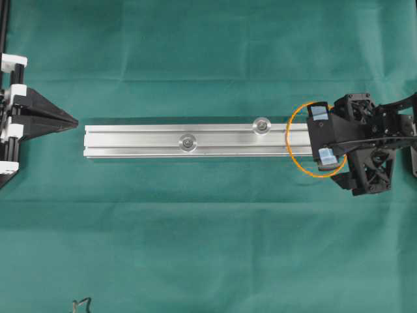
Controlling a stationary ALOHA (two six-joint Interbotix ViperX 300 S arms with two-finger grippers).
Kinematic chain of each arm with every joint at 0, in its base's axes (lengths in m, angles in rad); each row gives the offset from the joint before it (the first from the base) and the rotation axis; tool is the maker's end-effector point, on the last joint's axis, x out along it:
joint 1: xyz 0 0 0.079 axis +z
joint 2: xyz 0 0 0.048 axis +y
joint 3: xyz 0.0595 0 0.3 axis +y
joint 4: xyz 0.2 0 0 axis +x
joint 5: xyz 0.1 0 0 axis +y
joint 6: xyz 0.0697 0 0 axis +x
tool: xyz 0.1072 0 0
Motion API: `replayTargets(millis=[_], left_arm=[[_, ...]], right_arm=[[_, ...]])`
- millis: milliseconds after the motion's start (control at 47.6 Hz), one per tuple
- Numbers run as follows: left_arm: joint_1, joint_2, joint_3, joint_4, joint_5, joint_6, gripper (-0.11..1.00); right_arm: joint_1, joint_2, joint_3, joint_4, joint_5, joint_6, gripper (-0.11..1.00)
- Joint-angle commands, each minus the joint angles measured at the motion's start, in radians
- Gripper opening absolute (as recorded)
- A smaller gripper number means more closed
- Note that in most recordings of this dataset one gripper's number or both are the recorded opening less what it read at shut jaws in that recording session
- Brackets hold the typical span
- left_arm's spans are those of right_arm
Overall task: Hook the rubber onto the shaft.
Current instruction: 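Lower the right gripper over the band's right edge beside the rail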
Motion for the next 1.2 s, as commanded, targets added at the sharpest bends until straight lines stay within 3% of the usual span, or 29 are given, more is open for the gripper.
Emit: replayTargets(millis=[0,421,1177], left_arm=[[-0.002,0.008,-0.028,0.003,-0.003,0.0,0.0],[-0.002,0.008,-0.026,0.003,-0.003,0.002,0.0],[-0.002,0.008,-0.026,0.003,-0.002,0.002,0.0]], right_arm=[[0.014,0.014,-0.006,0.011,-0.031,-0.003,0.99],[0.072,0.097,0.046,0.063,-0.152,-0.003,0.99],[0.08,0.141,0.072,0.066,-0.227,-0.003,0.99]])
